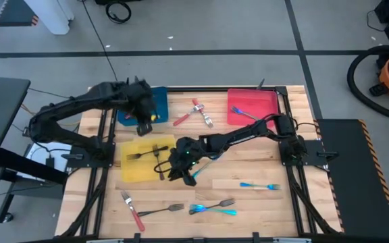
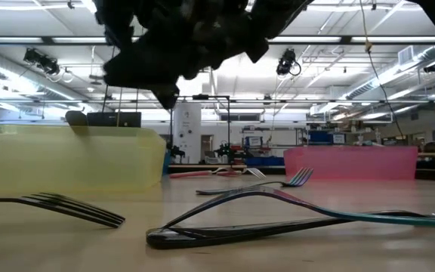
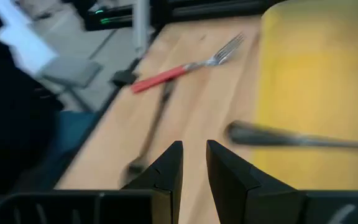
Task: Sort silverware by color (type)
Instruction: Put the top black fork into the yellow bin
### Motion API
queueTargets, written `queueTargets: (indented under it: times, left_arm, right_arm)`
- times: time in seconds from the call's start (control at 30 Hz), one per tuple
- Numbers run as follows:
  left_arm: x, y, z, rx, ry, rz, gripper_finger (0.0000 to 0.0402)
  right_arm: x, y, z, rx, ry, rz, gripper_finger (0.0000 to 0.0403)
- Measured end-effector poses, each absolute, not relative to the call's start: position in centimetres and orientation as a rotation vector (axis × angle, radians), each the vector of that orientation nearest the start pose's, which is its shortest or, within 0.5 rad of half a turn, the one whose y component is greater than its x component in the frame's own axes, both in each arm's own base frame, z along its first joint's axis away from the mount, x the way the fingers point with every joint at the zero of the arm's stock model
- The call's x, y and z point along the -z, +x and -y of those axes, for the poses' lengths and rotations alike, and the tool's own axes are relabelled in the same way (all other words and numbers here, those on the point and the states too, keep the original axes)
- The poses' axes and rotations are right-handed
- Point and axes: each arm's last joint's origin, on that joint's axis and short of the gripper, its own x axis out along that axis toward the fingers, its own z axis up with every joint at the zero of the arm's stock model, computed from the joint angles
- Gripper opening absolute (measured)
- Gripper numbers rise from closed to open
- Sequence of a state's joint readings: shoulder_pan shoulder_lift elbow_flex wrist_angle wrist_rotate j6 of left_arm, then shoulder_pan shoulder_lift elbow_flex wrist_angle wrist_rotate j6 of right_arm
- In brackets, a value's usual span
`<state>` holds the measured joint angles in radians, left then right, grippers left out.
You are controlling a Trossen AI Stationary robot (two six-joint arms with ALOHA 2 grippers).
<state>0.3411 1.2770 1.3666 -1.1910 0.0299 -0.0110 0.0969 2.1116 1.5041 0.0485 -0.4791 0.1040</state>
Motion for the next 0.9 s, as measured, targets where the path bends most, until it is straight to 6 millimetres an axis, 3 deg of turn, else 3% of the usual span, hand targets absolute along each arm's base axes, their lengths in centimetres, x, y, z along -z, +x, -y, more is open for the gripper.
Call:
queueTargets:
  times: [0.23, 0.6, 0.9]
  left_arm:
    - [-31.3, 21.7, -4.7, -0.224, -0.255, -1.223, 0.0081]
    - [-27.4, 21.7, 1.9, 0.07, -0.202, -1.353, 0.0078]
    - [-25.0, 22.1, 5.7, 0.204, -0.141, -1.258, 0.0078]
  right_arm:
    - [-22.4, 44.9, -6.4, -0.722, 0.312, -0.616, 0.008]
    - [-29.2, 40.4, -6.6, -0.701, 0.31, -0.653, 0.008]
    - [-35.2, 36.6, -7.6, -0.679, 0.273, -0.517, 0.008]
